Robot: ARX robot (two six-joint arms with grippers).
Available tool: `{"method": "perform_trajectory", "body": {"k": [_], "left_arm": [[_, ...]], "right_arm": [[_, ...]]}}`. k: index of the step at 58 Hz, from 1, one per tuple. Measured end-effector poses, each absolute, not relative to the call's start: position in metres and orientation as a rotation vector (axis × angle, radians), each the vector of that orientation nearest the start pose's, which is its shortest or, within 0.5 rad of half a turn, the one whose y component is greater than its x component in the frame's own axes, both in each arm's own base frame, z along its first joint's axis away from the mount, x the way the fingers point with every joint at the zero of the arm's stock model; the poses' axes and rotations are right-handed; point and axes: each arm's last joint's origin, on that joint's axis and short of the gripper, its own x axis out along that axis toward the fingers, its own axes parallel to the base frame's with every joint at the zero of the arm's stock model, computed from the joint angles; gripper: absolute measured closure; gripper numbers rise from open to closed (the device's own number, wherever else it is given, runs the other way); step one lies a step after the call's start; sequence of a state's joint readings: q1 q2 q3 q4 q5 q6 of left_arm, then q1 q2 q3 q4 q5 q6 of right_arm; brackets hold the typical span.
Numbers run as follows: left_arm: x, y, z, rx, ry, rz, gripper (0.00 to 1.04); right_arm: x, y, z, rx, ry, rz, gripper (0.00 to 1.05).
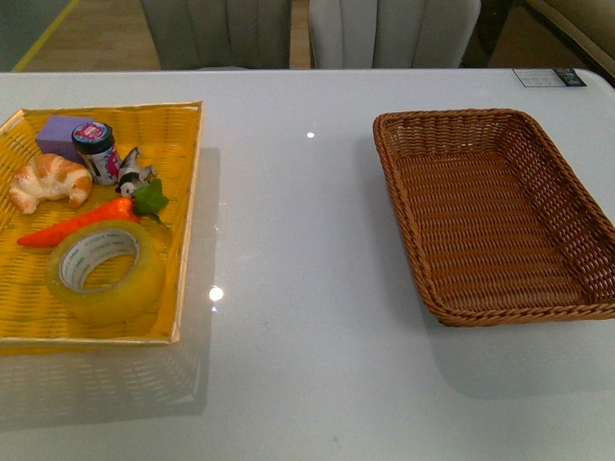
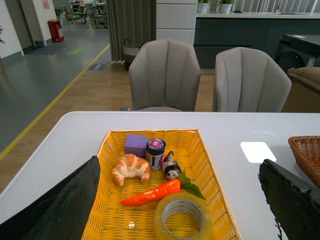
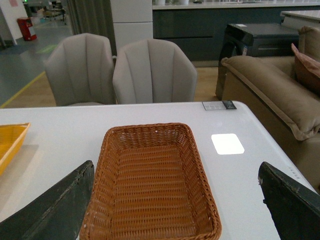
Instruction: Move tape to another basket
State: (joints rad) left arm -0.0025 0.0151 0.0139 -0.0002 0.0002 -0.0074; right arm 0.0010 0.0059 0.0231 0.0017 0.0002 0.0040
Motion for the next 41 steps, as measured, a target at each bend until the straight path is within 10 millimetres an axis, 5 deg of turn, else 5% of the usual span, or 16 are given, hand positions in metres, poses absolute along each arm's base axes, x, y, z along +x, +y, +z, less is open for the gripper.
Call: {"method": "perform_trajectory", "body": {"k": [36,41], "left_arm": [[0.0978,-0.0002,0.1671,-0.007,0.001,-0.003,0.09],[0.1003,0.0008,0.1683,-0.067,0.214,0.033,0.09]], "right_arm": [[0.0966,0.0001,0.1711,0.004,-0.019,0.001,0.09],[0.0966,0.0001,0.171,0.004,-0.019,0.0,0.09]]}}
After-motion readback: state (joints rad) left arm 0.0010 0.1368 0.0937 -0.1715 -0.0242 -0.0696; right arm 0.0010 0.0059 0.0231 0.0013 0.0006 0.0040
